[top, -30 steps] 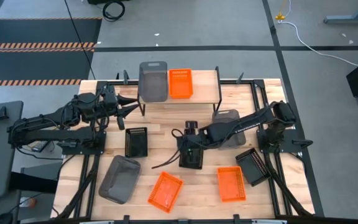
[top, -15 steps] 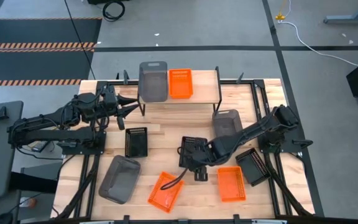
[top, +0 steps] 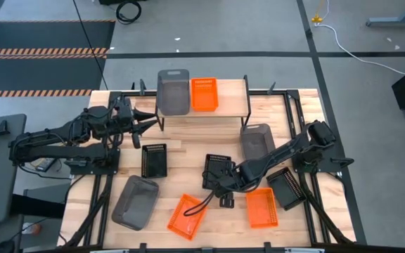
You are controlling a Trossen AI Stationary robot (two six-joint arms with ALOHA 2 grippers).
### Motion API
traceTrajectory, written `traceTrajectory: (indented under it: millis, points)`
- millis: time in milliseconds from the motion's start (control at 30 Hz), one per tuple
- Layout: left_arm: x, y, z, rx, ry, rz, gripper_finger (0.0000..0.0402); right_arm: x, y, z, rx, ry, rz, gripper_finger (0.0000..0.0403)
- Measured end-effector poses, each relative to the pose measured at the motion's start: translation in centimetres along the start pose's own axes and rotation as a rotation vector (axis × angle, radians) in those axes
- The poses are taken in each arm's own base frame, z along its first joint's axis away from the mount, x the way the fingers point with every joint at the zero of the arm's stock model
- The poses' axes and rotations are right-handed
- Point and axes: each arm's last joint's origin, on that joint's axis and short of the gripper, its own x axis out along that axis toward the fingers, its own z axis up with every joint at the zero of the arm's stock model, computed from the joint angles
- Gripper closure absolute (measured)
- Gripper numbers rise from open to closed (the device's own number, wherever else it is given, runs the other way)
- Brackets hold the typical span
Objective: Stack baskets on shelf by color
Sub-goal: Put the middle black basket on the shelf
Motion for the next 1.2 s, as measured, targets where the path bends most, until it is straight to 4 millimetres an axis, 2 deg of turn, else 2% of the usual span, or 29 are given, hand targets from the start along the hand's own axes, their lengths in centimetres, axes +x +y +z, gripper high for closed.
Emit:
traceTrajectory:
  millis: [300, 467, 600, 767, 833, 1000, 1200]
  points:
    - [0.0, 0.0, 0.0, 0.000, -0.001, -0.002, 0.0285, 1.9, -0.8, -1.9, 0.018, 0.002, -0.018, 0.0181]
    - [0.0, 0.0, 0.0, 0.001, 0.000, -0.002, 0.0285, 2.6, -1.9, -2.4, -0.005, -0.007, -0.098, 0.0206]
    - [0.0, 0.0, 0.0, 0.002, -0.001, -0.002, 0.0285, 2.6, -1.9, -2.4, -0.054, -0.024, -0.137, 0.0259]
    - [0.0, 0.0, 0.0, 0.002, -0.001, -0.002, 0.0285, 2.6, -2.0, -2.4, -0.131, -0.017, -0.137, 0.0365]
    - [0.0, 0.0, 0.0, 0.002, -0.001, -0.002, 0.0285, 2.6, -2.0, -2.4, -0.156, -0.012, -0.134, 0.0391]
    - [0.0, 0.0, 0.0, 0.002, -0.001, -0.002, 0.0285, 0.8, -1.8, -1.3, -0.201, 0.058, -0.179, 0.0392]
    - [0.0, 0.0, 0.0, 0.002, -0.001, -0.002, 0.0285, -4.8, -1.3, 1.7, -0.305, 0.127, -0.326, 0.0393]
